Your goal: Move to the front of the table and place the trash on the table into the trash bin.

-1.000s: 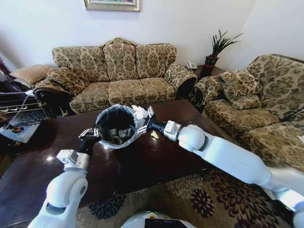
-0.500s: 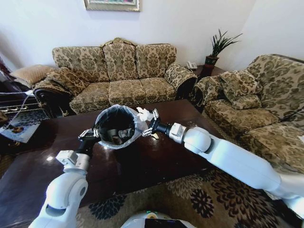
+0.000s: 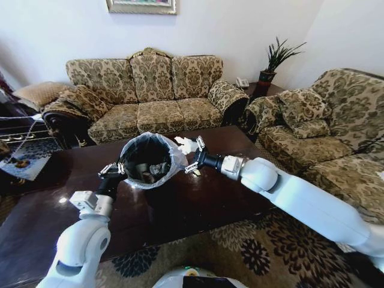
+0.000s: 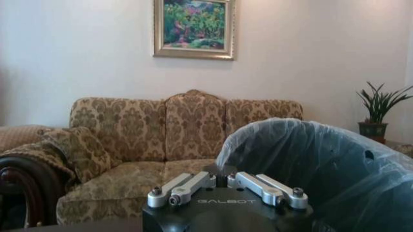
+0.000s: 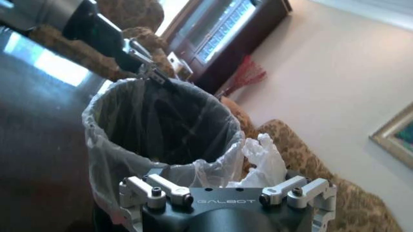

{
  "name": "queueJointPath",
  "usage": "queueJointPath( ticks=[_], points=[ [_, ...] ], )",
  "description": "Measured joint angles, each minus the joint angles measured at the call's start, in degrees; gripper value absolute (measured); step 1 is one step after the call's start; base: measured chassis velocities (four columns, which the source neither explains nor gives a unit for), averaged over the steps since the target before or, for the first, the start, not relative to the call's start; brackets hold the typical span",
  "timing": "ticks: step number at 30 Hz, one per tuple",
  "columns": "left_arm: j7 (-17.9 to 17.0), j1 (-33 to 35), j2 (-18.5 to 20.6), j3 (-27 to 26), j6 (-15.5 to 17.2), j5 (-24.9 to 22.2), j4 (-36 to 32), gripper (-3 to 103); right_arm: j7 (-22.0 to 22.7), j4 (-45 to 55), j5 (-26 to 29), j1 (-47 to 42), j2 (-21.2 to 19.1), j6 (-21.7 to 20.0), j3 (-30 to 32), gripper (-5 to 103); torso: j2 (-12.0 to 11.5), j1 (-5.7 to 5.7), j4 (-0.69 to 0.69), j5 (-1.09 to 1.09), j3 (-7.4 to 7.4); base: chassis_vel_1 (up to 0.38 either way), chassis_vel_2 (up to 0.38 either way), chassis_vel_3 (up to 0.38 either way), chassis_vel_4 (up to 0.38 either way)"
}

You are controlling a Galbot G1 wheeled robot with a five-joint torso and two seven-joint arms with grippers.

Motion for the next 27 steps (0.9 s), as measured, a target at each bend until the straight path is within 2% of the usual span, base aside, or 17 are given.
queueJointPath(
  ticks=[2, 6, 14, 19, 23, 25, 27],
  points=[
    [0.1, -0.1, 0.0, 0.1, 0.0, 0.0, 0.0, 3, -2.9, -0.2, -1.8, 2.9, -0.5, 1.5, -0.8, 100, 0.0, 0.00, 0.00, -0.01, 0.00, 0.000, 0.000, 0.000, 0.000],
    [0.1, -0.2, 0.0, 0.1, 0.0, 0.0, 0.0, 3, -4.3, -0.6, -2.9, 6.0, -0.4, 2.3, -2.7, 100, 0.0, 0.00, 0.00, -0.01, 0.00, 0.000, 0.000, 0.000, 0.000],
    [0.3, -0.4, -0.2, 0.1, 0.0, 0.0, 0.0, 3, -7.2, -2.5, -7.7, 14.5, 4.4, 5.8, -9.3, 100, 0.0, 0.00, 0.02, -0.02, 0.00, 0.000, 0.000, 0.000, 0.000],
    [0.4, -0.4, -0.5, 0.0, 0.1, -0.1, -0.1, 3, -12.5, -4.3, -9.1, 18.5, 6.6, 5.4, -11.8, 100, 0.0, 0.00, 0.02, -0.02, 0.00, 0.000, 0.000, 0.000, 0.000],
    [0.5, -0.7, -0.6, 0.1, 0.1, -0.1, -0.1, 3, -15.7, -5.0, -10.4, 19.2, 6.6, 5.9, -13.3, 100, 0.0, 0.00, 0.00, -0.01, 0.00, 0.000, 0.000, 0.000, 0.000],
    [0.6, -0.8, -0.6, 0.2, 0.1, -0.2, -0.1, 3, -19.8, -5.1, -12.5, 20.4, 6.5, 6.6, -13.9, 100, 0.0, 0.00, -0.01, -0.02, 0.00, 0.000, 0.000, 0.000, 0.000],
    [0.6, -0.9, -0.6, 0.1, 0.1, -0.2, -0.1, 3, -20.8, -5.2, -12.8, 20.7, 6.5, 6.6, -14.0, 100, 0.0, 0.00, 0.00, -0.01, 0.00, 0.000, 0.000, 0.000, 0.000]
  ],
)
